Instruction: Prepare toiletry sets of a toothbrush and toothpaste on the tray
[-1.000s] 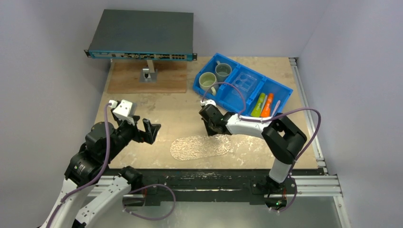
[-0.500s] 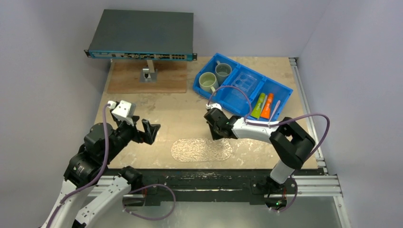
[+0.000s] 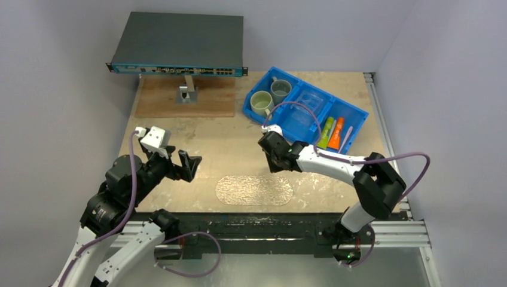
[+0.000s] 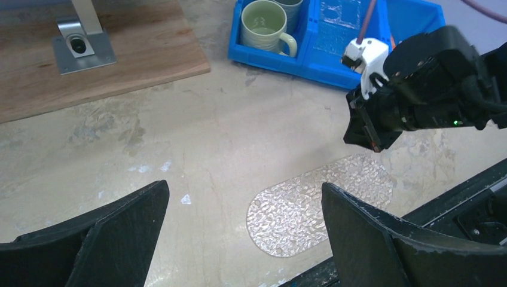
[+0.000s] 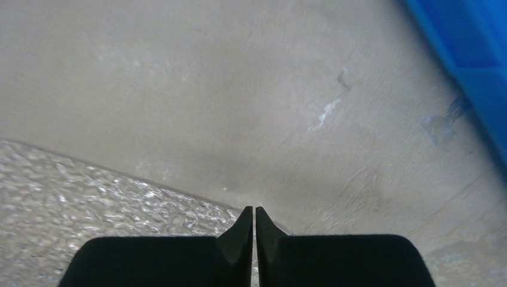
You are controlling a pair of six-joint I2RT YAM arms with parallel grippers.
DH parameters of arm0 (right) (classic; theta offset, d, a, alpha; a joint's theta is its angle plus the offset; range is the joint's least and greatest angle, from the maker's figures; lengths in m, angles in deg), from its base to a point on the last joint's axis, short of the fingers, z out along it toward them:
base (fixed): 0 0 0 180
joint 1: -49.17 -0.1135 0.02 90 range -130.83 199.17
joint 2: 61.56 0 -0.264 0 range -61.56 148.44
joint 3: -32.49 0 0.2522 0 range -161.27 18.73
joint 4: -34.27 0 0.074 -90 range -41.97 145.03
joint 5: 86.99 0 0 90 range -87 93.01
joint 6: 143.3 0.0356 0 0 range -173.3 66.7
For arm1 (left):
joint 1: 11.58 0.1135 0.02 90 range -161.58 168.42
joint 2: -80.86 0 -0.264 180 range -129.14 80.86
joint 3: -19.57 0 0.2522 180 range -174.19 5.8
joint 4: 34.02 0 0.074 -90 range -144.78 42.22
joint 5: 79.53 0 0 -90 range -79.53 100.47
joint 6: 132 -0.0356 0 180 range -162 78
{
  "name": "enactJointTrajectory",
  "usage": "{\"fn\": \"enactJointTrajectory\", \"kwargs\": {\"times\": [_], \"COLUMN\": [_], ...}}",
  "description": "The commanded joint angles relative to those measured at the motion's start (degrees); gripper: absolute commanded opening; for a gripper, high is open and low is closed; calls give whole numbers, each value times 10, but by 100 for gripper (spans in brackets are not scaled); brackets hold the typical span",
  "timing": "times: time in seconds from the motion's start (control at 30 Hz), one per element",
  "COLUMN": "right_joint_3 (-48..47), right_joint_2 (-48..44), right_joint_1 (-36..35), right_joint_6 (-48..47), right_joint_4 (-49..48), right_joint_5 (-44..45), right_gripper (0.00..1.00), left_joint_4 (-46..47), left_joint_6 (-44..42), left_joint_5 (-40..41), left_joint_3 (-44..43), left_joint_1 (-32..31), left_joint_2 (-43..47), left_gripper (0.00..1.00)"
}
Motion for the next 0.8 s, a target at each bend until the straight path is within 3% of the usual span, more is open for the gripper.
{"fn": "enactJointTrajectory", "kwargs": {"times": [0.0, 0.2, 0.5, 0.57, 0.77], "right_joint_3": [-82, -141, -201, -209, -208], "right_joint_2": [-46, -62, -70, -68, -79], "right_joint_1": [4, 18, 66, 83, 149], "right_joint_6": [-10, -25, -29, -22, 5], "right_joint_4": [40, 67, 88, 95, 90], "right_joint_5": [57, 101, 150, 158, 160], "right_gripper": [8, 25, 39, 47, 56], "left_joint_4": [10, 10, 11, 11, 12], "left_joint_6": [-6, -6, -4, -5, -3], "left_joint_5": [0, 0, -1, -1, -3], "left_joint_3": [1, 0, 0, 1, 1], "left_joint_1": [3, 3, 3, 3, 3], "left_joint_2": [5, 8, 13, 14, 14], "left_gripper": [100, 100, 100, 100, 100]}}
